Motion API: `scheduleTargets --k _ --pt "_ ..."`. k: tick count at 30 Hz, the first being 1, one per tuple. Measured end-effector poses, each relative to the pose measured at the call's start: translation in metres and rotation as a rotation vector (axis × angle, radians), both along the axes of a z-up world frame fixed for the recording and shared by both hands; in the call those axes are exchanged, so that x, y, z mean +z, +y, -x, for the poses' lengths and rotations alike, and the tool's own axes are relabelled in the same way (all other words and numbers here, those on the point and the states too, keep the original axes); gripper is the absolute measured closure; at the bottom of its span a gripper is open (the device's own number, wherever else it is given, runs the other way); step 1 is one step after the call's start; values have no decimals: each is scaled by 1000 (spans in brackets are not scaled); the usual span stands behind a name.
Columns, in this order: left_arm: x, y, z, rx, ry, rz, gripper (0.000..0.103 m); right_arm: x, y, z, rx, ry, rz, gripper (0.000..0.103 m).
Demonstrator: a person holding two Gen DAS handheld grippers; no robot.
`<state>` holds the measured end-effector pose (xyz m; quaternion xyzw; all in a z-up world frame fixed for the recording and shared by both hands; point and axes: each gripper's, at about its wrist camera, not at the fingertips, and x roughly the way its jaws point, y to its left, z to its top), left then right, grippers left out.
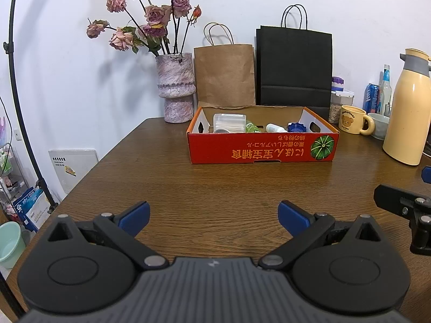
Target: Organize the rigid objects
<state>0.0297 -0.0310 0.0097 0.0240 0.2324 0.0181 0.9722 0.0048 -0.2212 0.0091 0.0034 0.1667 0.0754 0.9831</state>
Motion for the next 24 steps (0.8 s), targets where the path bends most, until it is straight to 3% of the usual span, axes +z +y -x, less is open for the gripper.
scheduleTargets --k 24 --pt "-3 1 -1 -17 2 8 0 -8 4 -3 7 11 3 0"
